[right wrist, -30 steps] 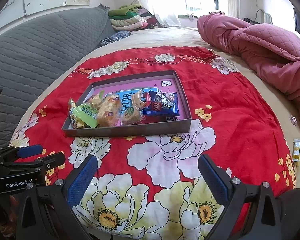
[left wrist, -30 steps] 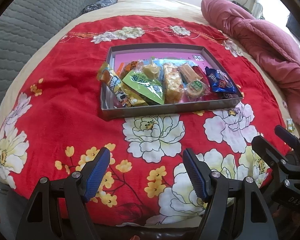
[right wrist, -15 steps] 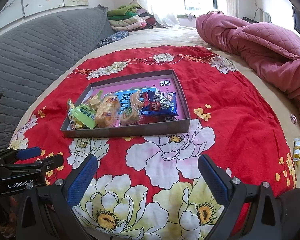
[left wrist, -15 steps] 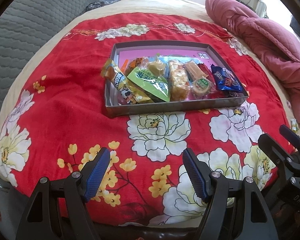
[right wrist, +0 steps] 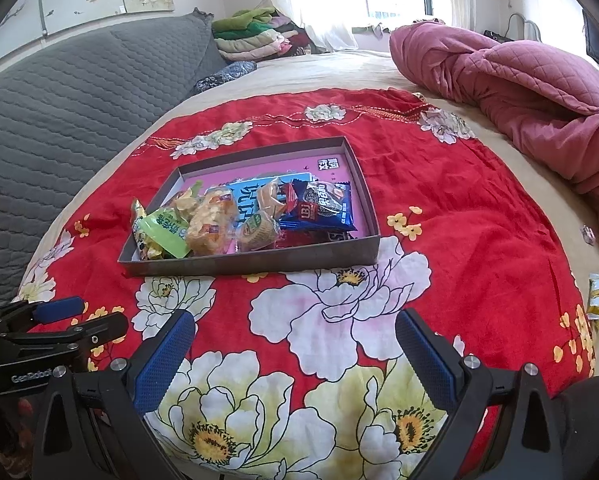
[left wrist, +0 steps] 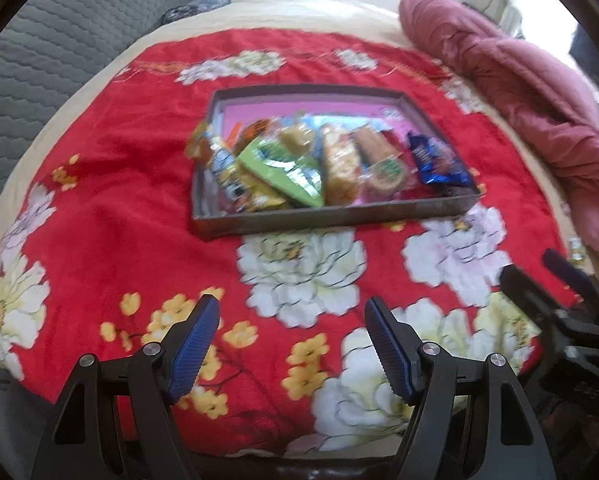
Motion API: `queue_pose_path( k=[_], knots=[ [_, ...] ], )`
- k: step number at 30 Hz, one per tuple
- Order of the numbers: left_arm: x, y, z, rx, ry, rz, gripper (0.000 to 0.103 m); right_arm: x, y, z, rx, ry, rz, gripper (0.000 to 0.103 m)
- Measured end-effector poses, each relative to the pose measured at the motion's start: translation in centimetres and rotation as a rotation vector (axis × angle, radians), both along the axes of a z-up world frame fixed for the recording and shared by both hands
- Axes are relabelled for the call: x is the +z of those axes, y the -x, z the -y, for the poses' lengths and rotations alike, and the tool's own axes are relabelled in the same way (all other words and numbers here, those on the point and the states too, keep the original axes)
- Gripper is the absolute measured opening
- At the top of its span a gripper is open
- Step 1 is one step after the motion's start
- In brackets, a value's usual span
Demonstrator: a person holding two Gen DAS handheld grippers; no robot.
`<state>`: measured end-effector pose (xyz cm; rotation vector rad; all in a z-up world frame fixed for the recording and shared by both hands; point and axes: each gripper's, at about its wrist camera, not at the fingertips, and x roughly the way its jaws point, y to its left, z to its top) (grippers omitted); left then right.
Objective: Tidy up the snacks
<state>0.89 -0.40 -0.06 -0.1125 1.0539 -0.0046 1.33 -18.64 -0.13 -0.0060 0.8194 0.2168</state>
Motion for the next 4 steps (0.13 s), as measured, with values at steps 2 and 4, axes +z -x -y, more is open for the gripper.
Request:
queue_pose_path(
  k=[2,4],
  knots=[
    [0.13,-0.09,0.27,-0.014,-0.004,0.024,0.076,-0.19,-0.28,0.04,0.002,-0.004,0.001,0.101],
    [-0.04,-0.44,0.04,-0.011,-0.013,0.03,0.076,-0.55,-0.85,0.25,0.0,-0.015,-0.005,0.101]
  ],
)
